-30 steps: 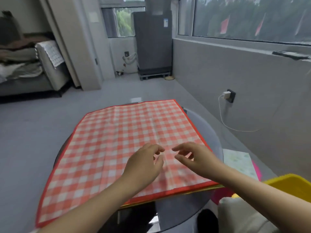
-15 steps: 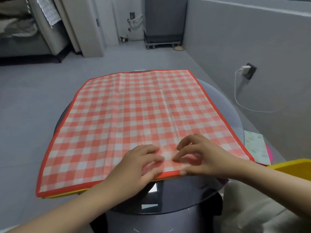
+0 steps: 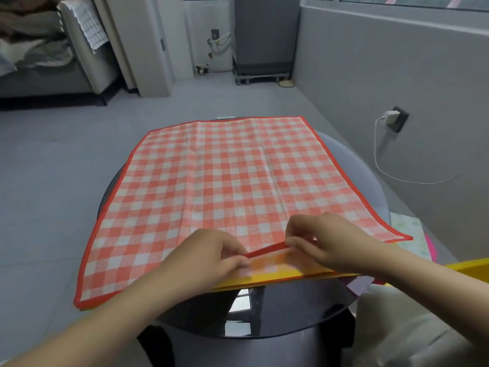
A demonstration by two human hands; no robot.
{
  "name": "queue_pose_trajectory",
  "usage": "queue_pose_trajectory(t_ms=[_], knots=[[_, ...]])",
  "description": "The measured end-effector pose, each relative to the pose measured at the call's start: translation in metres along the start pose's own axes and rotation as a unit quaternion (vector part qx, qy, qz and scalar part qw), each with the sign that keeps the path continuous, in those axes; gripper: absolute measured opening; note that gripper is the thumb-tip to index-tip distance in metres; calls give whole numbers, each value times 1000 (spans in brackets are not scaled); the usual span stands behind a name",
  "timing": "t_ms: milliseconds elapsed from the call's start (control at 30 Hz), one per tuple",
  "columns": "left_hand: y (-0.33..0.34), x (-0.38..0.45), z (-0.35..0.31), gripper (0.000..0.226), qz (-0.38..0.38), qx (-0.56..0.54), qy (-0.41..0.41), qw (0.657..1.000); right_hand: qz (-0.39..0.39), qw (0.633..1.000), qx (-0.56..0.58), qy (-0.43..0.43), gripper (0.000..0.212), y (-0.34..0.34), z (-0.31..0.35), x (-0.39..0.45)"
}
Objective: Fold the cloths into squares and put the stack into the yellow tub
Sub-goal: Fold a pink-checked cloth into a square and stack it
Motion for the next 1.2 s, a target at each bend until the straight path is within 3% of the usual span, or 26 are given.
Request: queue_pose_trajectory(t_ms=[100,233,467,567,700,833,1067,1200], knots=[[-21,-4,-4,15,-2,26,-40,999,-6,998,-55,28,4,-10,7,3],[-40,-5,-12,21,-2,85,-24,996,5,996,-84,38,8,-31,16,7],[-87,-5,-29,19,123,75,7,990,89,996,-8,26,20,-67,25,4],[-109,10,-33,14,75,96,17,992,38,999,-19,33,20,-83,21,14],[-124,42,-36,11,-47,153,17,987,-101,987,-105,73,10,-94,4,38],[-113,84,-21,16,-148,165,32,974,-178,973,-90,118,14,-79,-24,65],[-67,125,16,29,-175,134,15,975,-230,957,-111,139,17,-42,-62,101],[-51,136,31,36,-175,123,1,977,-211,957,-138,146,16,-26,-71,109]])
Point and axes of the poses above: each hand's wrist, its own x-axis towards the middle knuckle, its own y-axis out of the palm, z = x × y, the point moved 2 cm from there along x, towards the middle knuckle, and after that the axes turned 7 degrees about z, right-handed, at the moved point
